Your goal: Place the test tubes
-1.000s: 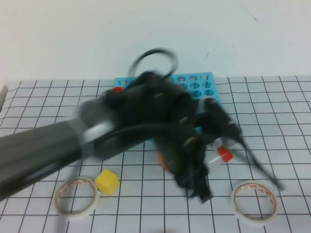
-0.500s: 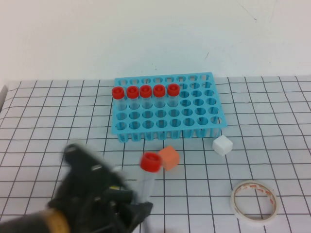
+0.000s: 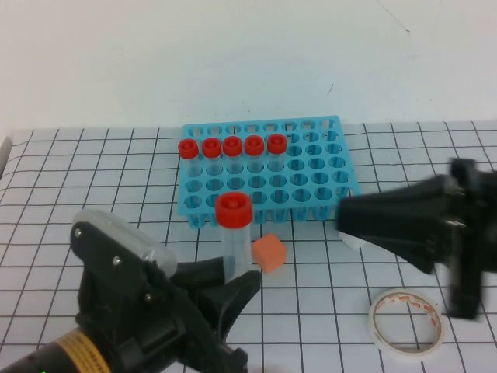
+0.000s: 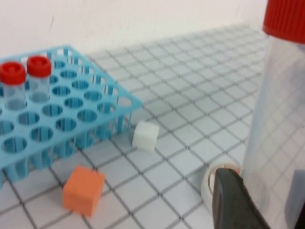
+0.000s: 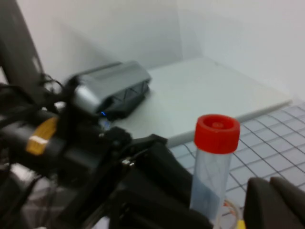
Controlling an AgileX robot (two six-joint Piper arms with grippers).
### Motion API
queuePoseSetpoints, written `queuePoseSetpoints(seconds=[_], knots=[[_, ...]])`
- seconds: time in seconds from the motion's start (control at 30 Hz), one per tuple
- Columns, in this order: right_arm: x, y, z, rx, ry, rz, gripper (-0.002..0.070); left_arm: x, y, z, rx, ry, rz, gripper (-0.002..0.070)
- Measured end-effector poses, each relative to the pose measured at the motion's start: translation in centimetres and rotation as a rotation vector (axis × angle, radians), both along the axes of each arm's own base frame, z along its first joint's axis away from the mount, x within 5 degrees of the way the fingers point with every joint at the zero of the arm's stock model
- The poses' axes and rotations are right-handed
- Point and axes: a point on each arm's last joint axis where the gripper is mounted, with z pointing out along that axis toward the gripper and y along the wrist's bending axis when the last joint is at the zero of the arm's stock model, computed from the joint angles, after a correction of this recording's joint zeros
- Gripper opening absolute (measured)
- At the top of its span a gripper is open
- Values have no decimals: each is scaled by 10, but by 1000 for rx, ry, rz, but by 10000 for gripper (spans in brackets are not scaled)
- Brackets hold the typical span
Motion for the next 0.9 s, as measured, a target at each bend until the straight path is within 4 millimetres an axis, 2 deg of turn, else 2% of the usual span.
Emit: queuePoseSetpoints(seconds=[0.07,0.17,0.33,0.43,0.67,0.9], knots=[[12,14,1,-31,-8,-9,18,5,-4,-2,-25,-22,7,216],[29,30,-1,-60,-19,-7,99,13,-9,-6,-61,-31,36,216],[52,43,0,-66,-25,-2,394,23,-12,-16,-67,-9,100,216],[60,47,-1,-67,-23,3,498,25,-13,-19,-47,-14,102,216],[65,68,-16,-62,23,103,539,25,-14,-19,-45,-29,100,216],[68,87,-12,-56,-3,153,541,26,-13,-16,-69,-60,106,216]])
